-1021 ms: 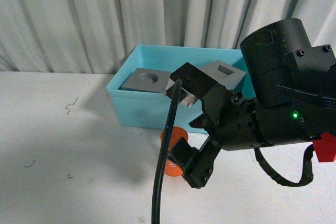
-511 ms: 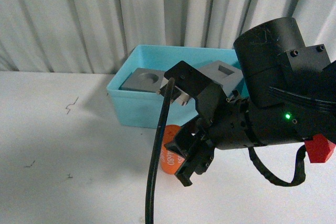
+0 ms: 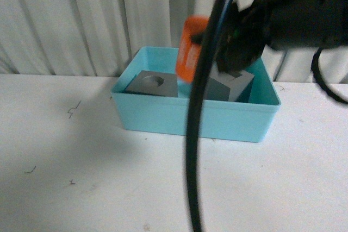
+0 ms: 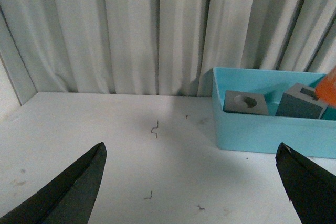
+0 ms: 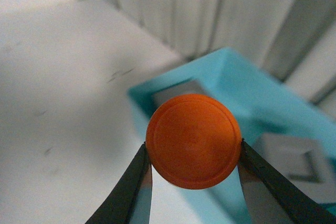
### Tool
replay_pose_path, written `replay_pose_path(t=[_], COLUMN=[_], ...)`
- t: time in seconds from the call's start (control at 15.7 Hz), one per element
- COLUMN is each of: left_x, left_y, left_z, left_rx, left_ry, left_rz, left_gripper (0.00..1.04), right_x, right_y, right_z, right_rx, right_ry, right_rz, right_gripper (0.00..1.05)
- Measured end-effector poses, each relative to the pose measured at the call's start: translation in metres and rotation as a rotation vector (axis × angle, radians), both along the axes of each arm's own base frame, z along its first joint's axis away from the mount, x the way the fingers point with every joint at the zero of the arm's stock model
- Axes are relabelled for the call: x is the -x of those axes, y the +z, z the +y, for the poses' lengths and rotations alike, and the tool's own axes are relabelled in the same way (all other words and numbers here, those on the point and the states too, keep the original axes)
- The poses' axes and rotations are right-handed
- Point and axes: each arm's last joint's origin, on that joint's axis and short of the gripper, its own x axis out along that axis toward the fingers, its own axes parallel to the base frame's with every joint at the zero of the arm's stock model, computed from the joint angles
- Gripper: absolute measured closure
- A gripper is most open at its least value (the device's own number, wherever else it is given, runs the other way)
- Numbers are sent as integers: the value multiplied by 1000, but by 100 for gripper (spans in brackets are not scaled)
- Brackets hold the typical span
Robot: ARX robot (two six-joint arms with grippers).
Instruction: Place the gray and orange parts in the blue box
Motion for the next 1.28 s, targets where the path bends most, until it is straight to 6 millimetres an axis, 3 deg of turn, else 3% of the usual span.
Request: replay_pose_path(t=[0.13,0.19,0.45,0.57,0.7,1.02,1.28], left_x=[0,0,0,0,0,0,0], left_y=[0,0,0,0,0,0,0], left_z=[0,0,0,0,0,0,0], left_rx=[0,0,0,0,0,0,0], left_ry=[0,0,0,0,0,0,0], left_rz=[0,0,0,0,0,0,0], left_gripper=[7,7,7,7,7,7,7], right_x=[-26,-49,-85,-94,-95,-99,-105], right_y=[21,12,-3,-14,-39,-64,-104], right_z=[-18,-22,11,30,39,39,45], right_rx=[-27,-53,-141,-131,-104,-66,-9], right_ry=[-165,-255,-292,-298,-322,-375,-397], right_rz=[-67,-38,54,89,154,215,307], right_gripper=[63,63,63,64,64,64,64])
